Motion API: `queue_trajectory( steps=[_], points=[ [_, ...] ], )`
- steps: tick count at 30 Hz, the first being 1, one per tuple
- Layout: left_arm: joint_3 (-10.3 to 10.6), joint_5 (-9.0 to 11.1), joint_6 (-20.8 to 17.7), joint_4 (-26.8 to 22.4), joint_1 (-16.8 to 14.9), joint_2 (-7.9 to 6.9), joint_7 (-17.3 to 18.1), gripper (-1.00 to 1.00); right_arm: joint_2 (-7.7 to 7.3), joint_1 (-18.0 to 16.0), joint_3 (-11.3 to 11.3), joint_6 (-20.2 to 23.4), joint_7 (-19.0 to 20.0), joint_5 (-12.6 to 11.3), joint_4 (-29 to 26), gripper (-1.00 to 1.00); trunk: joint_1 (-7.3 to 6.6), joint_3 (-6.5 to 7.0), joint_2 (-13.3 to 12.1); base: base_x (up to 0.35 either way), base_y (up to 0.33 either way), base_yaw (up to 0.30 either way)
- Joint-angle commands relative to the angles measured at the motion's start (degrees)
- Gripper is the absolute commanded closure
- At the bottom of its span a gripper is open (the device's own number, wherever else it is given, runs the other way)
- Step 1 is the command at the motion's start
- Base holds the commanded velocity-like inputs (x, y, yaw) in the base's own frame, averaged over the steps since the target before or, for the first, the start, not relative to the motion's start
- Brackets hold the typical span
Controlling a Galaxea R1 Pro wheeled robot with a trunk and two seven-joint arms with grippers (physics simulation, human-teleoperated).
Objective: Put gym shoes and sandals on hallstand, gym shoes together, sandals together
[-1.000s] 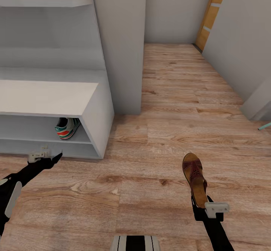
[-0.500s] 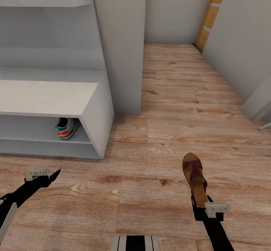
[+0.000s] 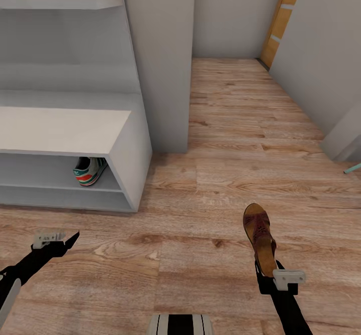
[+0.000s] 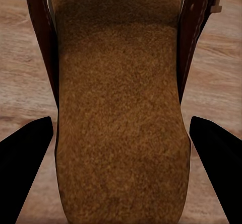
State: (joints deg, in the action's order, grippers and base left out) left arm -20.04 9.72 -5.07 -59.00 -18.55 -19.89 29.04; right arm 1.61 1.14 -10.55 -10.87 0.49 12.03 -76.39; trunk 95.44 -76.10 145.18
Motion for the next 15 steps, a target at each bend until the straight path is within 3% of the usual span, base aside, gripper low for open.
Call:
queue_trajectory(
  steps=[1,11,15],
  points=[
    [-0.09,0.61,0.11,0.52,0.00,0.03,0.34,-1.00,0.06,0.00,-0.14,-0.12,0.07,0.54,-0.08,1.00,-0.01,-0.03,0.01,0.000,0.000,0.000],
    [-0.13,0.64,3.09,2.82,0.08,-0.08,0.42,-1.00,0.06,-0.03,-0.27,-0.12,-0.02,0.49,0.12,1.00,-0.01,-0.03,0.01,-0.004,0.000,0.000],
    [-0.14,0.65,3.54,3.26,0.09,-0.14,0.44,-1.00,0.06,-0.05,-0.58,-0.10,-0.03,0.47,-0.37,1.00,-0.01,-0.03,0.01,-0.123,0.000,0.000]
  ],
)
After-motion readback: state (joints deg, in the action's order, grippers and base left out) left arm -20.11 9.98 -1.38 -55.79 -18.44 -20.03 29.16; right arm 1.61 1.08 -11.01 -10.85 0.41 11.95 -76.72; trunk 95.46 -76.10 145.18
